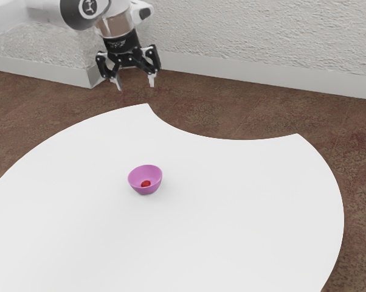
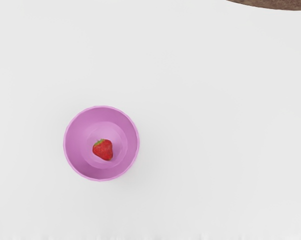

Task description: Take strawberry from the bowl

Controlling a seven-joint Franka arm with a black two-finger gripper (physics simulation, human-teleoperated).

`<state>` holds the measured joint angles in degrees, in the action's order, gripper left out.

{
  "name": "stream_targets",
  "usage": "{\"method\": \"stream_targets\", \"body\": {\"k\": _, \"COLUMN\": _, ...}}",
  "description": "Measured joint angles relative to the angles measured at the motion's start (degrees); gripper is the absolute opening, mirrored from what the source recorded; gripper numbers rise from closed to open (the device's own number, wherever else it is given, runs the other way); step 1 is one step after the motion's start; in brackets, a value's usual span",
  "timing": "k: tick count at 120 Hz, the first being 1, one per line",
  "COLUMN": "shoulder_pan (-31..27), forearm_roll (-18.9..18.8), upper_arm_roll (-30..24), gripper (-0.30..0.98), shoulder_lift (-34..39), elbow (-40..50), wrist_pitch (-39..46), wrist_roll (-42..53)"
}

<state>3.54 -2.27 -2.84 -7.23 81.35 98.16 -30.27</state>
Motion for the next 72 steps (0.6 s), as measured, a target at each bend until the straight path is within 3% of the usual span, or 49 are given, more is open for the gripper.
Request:
{"method": "stream_targets", "body": {"k": 40, "shoulder_pan": -1.25, "forearm_roll": -4.34, "upper_arm_roll": 0.03, "gripper": 0.67, "shoulder_lift": 0.0, "elbow": 0.01, "wrist_pitch": -10.71, "wrist_roll": 8.42}}
{"method": "stream_targets", "body": {"k": 72, "shoulder_pan": -1.01, "forearm_roll": -3.2, "upper_arm_roll": 1.29, "gripper": 0.68, "shoulder_lift": -0.35, "elbow": 7.71, "wrist_pitch": -10.46, "wrist_roll": -3.69}}
